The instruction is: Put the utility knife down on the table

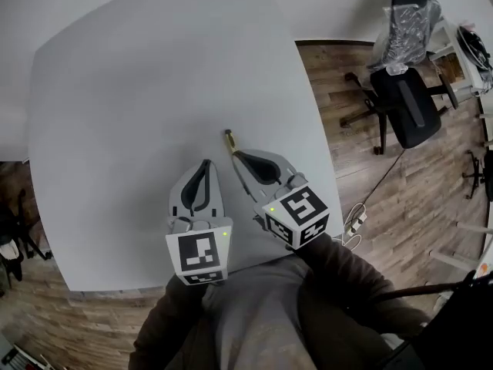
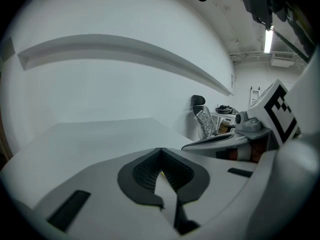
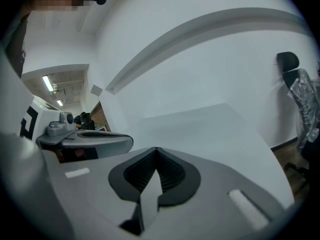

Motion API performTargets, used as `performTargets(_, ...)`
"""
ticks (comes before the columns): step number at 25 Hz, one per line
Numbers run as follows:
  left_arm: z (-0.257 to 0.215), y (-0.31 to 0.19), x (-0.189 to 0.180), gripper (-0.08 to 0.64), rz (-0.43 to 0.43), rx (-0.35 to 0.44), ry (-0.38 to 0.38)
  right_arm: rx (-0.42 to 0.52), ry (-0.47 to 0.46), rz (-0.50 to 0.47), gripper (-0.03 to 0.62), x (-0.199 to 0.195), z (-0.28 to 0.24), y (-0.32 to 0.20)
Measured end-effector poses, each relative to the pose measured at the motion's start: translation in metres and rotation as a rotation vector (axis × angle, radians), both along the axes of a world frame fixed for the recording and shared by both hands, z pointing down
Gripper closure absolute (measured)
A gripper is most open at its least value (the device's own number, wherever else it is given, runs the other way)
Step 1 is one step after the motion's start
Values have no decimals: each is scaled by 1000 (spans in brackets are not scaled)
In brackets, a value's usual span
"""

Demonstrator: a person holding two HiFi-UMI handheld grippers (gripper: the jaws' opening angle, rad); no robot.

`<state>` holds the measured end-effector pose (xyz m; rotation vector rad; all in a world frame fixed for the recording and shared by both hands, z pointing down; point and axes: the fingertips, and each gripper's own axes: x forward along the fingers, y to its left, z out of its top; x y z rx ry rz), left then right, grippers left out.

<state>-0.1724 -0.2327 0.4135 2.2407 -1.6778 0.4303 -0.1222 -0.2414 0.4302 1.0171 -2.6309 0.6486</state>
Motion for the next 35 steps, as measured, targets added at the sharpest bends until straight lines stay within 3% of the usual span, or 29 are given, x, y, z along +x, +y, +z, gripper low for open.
performTargets(10, -30, 28, 32, 558, -34, 22, -16, 77, -37, -25, 591, 31, -43, 21)
performTargets(16, -55, 54, 54, 558, -28, 73, -26, 129, -48, -32, 591, 52, -72, 43)
performTargets(35, -89, 74, 59, 558, -37, 158, -42, 228, -34, -62, 592, 51, -113, 61)
